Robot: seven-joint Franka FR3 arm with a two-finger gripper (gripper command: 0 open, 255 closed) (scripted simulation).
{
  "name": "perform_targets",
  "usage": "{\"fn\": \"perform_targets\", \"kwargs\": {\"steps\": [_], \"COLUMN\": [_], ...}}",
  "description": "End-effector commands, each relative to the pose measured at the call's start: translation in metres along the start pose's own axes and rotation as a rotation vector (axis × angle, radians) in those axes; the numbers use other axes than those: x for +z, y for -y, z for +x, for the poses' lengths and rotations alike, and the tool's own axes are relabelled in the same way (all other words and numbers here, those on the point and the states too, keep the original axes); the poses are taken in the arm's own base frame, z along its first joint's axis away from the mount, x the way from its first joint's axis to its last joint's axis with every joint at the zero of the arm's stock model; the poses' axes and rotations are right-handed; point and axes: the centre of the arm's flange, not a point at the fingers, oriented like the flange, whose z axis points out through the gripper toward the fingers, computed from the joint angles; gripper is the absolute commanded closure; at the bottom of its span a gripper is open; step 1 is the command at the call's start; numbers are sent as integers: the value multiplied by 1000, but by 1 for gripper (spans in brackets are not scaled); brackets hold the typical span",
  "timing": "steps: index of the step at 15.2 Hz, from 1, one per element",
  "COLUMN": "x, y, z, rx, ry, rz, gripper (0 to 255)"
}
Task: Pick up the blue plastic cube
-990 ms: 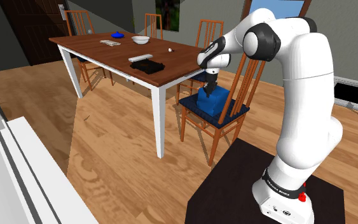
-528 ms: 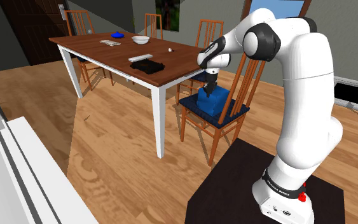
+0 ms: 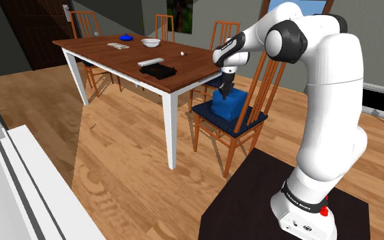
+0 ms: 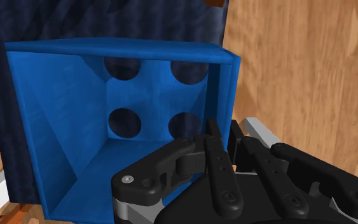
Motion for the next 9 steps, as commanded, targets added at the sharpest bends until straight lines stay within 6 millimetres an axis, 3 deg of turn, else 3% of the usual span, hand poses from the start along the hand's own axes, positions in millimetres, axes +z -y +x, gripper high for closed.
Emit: {"fn": "perform_targets", "kwargs": {"steps": [1, 7, 9], "x": [-12, -43, -44], "y": [-1, 0, 0], "z": [2, 1, 1], "rx": [0, 0, 0], "ry": [-2, -2, -2], "rz": [-1, -1, -1], "gripper": [255, 255, 255]}}
